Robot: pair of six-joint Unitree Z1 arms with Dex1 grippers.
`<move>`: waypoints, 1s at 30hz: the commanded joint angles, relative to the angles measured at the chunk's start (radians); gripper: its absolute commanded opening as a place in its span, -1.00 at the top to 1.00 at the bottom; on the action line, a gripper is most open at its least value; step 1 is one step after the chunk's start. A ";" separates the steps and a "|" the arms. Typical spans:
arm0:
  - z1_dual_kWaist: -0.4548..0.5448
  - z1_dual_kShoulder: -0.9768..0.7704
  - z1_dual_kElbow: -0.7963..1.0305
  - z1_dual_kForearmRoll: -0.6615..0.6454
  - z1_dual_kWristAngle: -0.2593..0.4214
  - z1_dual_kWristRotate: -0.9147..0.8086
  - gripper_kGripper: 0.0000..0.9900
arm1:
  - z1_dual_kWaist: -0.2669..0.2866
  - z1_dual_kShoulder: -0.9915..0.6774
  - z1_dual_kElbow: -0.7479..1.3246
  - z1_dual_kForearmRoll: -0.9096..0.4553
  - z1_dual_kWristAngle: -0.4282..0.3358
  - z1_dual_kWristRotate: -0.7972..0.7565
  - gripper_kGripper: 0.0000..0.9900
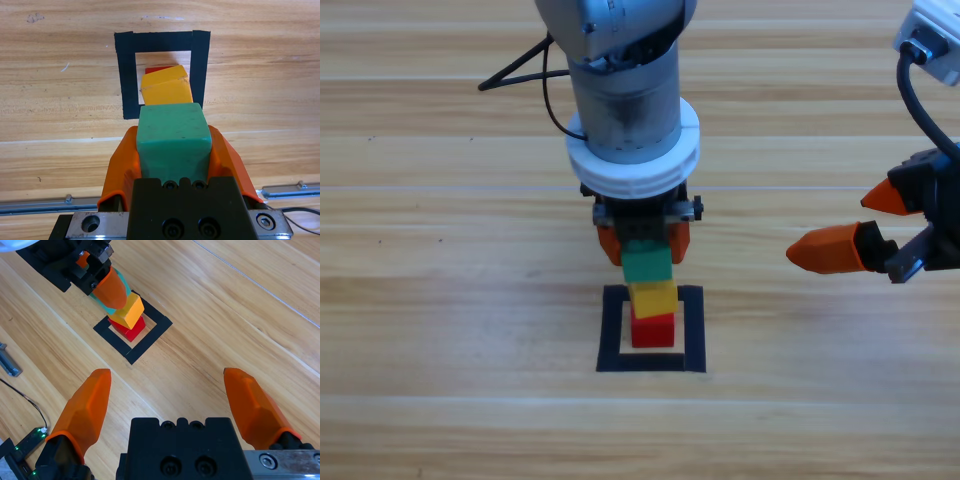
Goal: Stack the blocks in the rectangular block: red at the bottom, yellow in the middle, green on top
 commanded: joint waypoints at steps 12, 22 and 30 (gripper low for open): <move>-0.018 0.071 -0.016 0.007 0.021 0.014 0.75 | -0.001 0.040 0.021 -0.019 0.009 0.002 -0.99; -0.018 0.080 -0.024 0.007 0.024 0.017 0.75 | 0.000 0.040 0.021 -0.019 0.009 0.002 -0.99; -0.018 0.085 -0.029 0.007 0.024 0.018 0.75 | 0.000 0.044 0.021 -0.019 0.012 0.002 -0.99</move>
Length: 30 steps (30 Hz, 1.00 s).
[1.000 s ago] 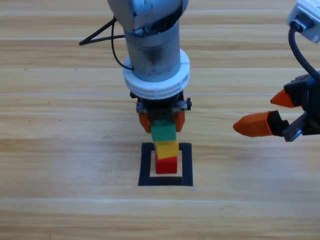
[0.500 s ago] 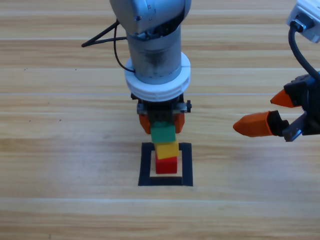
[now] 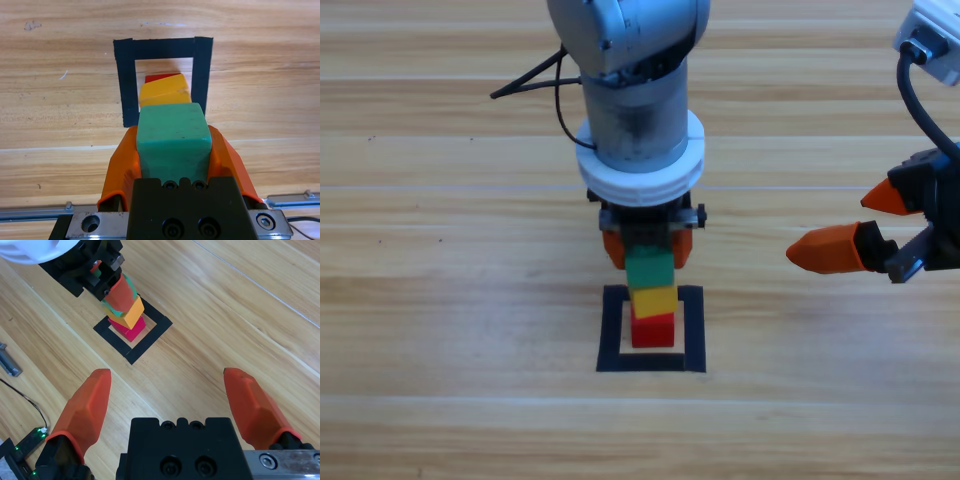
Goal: Stack the blocks in the rectangular block: red at the bottom, yellow in the middle, green on top
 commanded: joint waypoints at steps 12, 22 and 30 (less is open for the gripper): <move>-0.018 0.055 -0.007 0.007 0.011 0.009 0.75 | 0.000 0.045 0.022 -0.019 0.015 0.000 -0.99; -0.016 0.061 0.002 0.007 0.013 0.009 0.75 | 0.002 0.048 0.021 -0.019 0.015 0.000 -0.99; -0.016 0.071 0.003 0.007 0.013 0.009 0.75 | 0.002 0.048 0.021 -0.019 0.015 0.000 -0.99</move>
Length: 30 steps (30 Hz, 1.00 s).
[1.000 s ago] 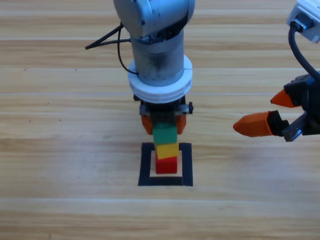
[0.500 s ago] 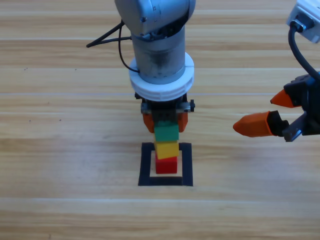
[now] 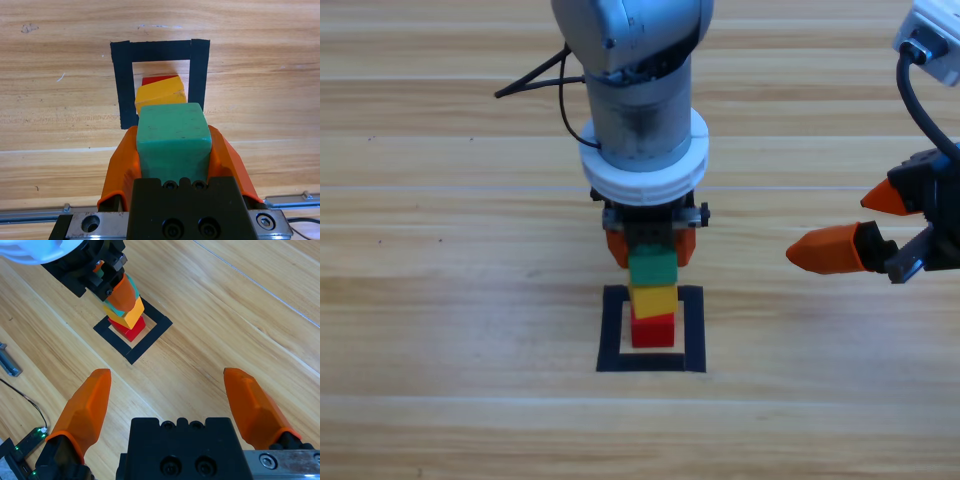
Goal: Stack the blocks in the rectangular block: red at the bottom, yellow in the middle, green on top
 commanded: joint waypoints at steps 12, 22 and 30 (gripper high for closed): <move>-0.016 0.068 0.013 0.007 0.013 0.009 0.74 | 0.002 0.048 0.022 -0.019 0.015 -0.001 -0.99; -0.019 0.056 0.001 0.001 0.011 -0.007 -0.86 | 0.002 0.048 0.022 -0.019 0.015 -0.003 -0.99; -0.038 0.025 -0.022 0.002 0.029 -0.036 -0.95 | 0.002 0.046 0.022 -0.019 0.013 -0.004 -0.99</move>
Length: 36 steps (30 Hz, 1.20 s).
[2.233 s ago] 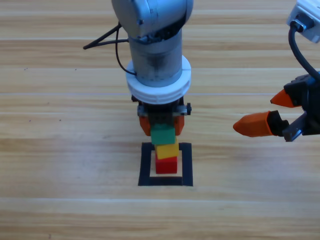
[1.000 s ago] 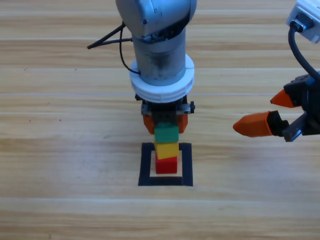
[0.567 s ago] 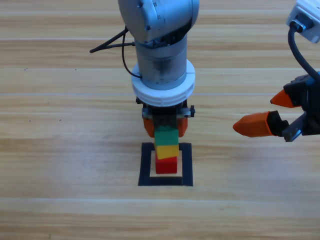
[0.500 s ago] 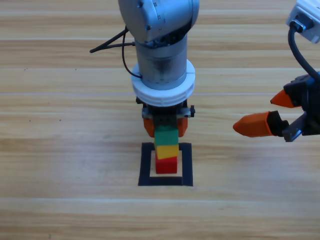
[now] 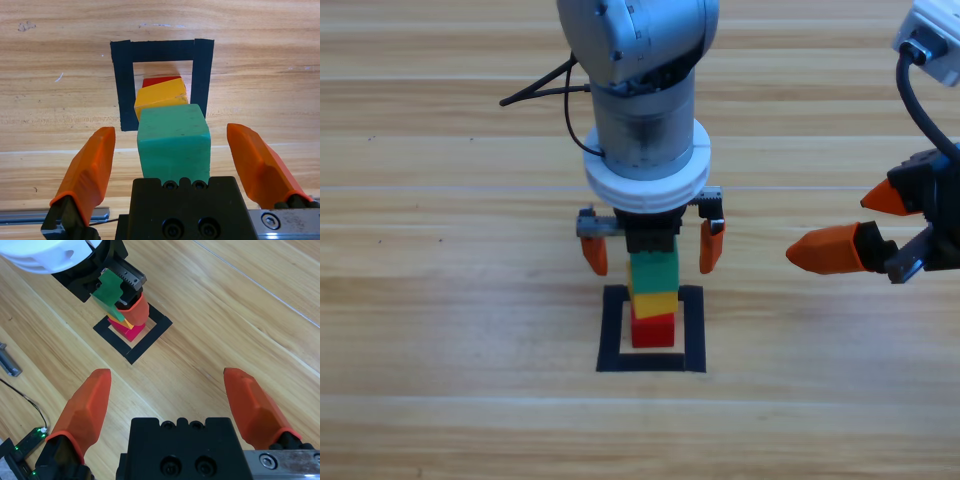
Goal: Stack the blocks in the rectangular block: red at the bottom, yellow in the middle, green on top
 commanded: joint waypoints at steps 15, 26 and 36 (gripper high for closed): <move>-0.326 -0.630 0.384 -0.117 0.543 -0.111 -1.00 | 0.002 0.035 0.019 -0.017 -0.039 -0.031 -0.99; -0.328 -1.069 1.151 -0.617 0.545 -0.012 -1.00 | 0.002 0.067 0.018 -0.017 -0.036 -0.041 -0.99; -0.328 -1.133 1.234 -0.654 0.545 0.028 -1.00 | 0.002 0.068 0.015 -0.017 -0.036 -0.040 -0.99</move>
